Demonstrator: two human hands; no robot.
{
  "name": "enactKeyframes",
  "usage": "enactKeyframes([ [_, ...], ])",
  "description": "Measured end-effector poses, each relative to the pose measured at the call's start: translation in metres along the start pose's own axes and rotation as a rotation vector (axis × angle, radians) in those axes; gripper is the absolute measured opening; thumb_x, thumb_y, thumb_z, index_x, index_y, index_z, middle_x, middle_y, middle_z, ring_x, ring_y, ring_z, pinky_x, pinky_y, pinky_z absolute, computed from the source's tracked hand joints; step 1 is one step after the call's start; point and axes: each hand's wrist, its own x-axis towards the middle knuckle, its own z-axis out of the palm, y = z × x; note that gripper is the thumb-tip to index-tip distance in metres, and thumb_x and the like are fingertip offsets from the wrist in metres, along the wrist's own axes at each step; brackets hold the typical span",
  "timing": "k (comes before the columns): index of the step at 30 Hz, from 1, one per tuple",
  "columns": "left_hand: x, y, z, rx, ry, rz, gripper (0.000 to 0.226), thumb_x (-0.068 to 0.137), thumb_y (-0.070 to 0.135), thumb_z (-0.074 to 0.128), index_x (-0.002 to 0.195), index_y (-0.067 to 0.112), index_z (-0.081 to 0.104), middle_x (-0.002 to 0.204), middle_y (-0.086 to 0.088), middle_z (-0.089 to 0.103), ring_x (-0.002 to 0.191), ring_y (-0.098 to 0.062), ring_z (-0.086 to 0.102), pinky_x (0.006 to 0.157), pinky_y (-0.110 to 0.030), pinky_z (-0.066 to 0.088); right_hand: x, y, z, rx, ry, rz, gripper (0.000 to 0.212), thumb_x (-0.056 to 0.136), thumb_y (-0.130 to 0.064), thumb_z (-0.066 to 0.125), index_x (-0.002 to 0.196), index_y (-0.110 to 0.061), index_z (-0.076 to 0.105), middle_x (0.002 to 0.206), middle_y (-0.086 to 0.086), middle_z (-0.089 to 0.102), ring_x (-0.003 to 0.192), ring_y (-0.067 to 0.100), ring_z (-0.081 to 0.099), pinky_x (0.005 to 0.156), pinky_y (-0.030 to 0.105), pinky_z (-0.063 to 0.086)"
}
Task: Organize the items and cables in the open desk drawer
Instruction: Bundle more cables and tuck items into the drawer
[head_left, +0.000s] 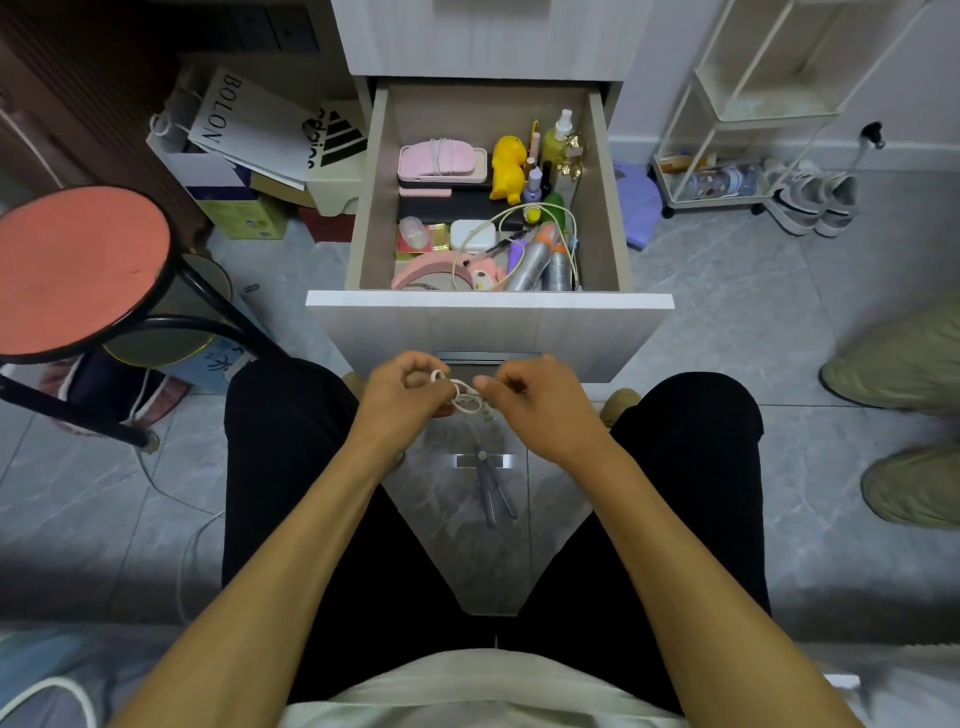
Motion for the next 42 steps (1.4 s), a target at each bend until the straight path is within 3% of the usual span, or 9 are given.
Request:
enactKeyframes([
  [4,0.005,-0.002,-0.001,0.079,-0.017,0.046,0.02,0.082,-0.008,0.061,0.078,0.012,0.059,0.088,-0.001,0.073,0.071,-0.013,0.067,0.063,-0.026,0.056,-0.005,-0.011,-0.005,0.678,0.081,0.156,0.035,0.101,-0.023,0.049,0.07,-0.007,0.057,0.068,-0.002,0.064,0.068,0.008,0.058,0.071,0.023,0.048],
  [7,0.014,-0.006,-0.007,0.132,0.03,0.04,0.021,0.083,-0.002,0.059,0.074,0.018,0.057,0.064,0.007,0.069,0.062,-0.016,0.063,0.063,-0.034,0.053,-0.004,-0.004,-0.006,1.053,0.08,0.308,0.037,0.095,-0.016,0.051,0.059,-0.012,0.052,0.064,0.007,0.064,0.065,0.024,0.058,0.075,0.035,0.051],
  [11,0.009,-0.008,-0.002,0.399,-0.024,0.157,0.018,0.083,0.007,0.065,0.075,0.023,0.058,0.053,0.008,0.059,0.051,-0.006,0.052,0.053,-0.022,0.047,-0.009,0.001,-0.007,0.455,-0.083,0.455,0.045,0.094,-0.04,0.055,0.062,-0.009,0.059,0.057,0.006,0.057,0.047,0.013,0.046,0.057,0.03,0.043],
  [15,0.003,-0.008,0.006,0.505,-0.016,0.29,0.011,0.083,0.011,0.067,0.083,0.019,0.059,0.069,0.008,0.064,0.068,-0.004,0.06,0.059,-0.006,0.043,-0.002,0.005,0.001,0.067,-0.19,0.289,0.046,0.096,-0.047,0.051,0.084,-0.007,0.071,0.059,0.002,0.053,0.055,0.011,0.044,0.057,0.026,0.038],
  [21,-0.002,-0.009,0.009,0.494,0.138,0.375,0.014,0.078,0.013,0.074,0.08,0.017,0.061,0.08,0.01,0.063,0.079,-0.005,0.059,0.066,-0.017,0.047,-0.006,0.015,0.01,0.176,0.002,0.316,0.033,0.1,-0.03,0.048,0.071,-0.023,0.062,0.055,-0.006,0.048,0.048,0.006,0.041,0.049,0.019,0.033],
  [28,0.0,-0.009,0.009,0.586,0.057,0.362,0.009,0.08,0.02,0.07,0.08,0.022,0.061,0.066,0.004,0.062,0.063,-0.014,0.058,0.061,-0.033,0.053,-0.013,0.019,0.015,0.325,0.14,0.345,0.033,0.101,-0.029,0.047,0.07,-0.025,0.059,0.06,-0.002,0.054,0.055,0.011,0.049,0.056,0.025,0.042],
  [33,0.001,-0.005,0.007,0.631,0.067,0.356,0.005,0.082,0.023,0.065,0.081,0.023,0.06,0.071,0.007,0.063,0.066,-0.012,0.06,0.064,-0.036,0.054,-0.008,0.014,0.011,0.155,0.133,0.203,0.023,0.094,-0.019,0.057,0.076,-0.008,0.066,0.082,0.007,0.063,0.071,0.01,0.055,0.065,0.019,0.042],
  [36,0.0,-0.002,0.004,0.534,0.015,0.377,0.006,0.083,0.015,0.066,0.083,0.02,0.062,0.083,0.006,0.068,0.081,-0.011,0.064,0.076,-0.029,0.054,0.005,0.011,0.007,-0.005,0.08,0.143,0.003,0.087,-0.017,0.064,0.086,-0.015,0.067,0.096,0.001,0.065,0.077,0.011,0.059,0.074,0.022,0.047],
  [42,0.002,0.004,0.002,0.364,-0.032,0.376,0.021,0.085,0.007,0.068,0.084,0.028,0.065,0.088,0.015,0.069,0.088,-0.002,0.066,0.08,-0.014,0.051,0.011,0.001,0.003,0.116,-0.06,0.075,0.025,0.087,-0.024,0.07,0.112,-0.02,0.066,0.102,-0.007,0.069,0.081,0.003,0.064,0.08,0.019,0.053],
])
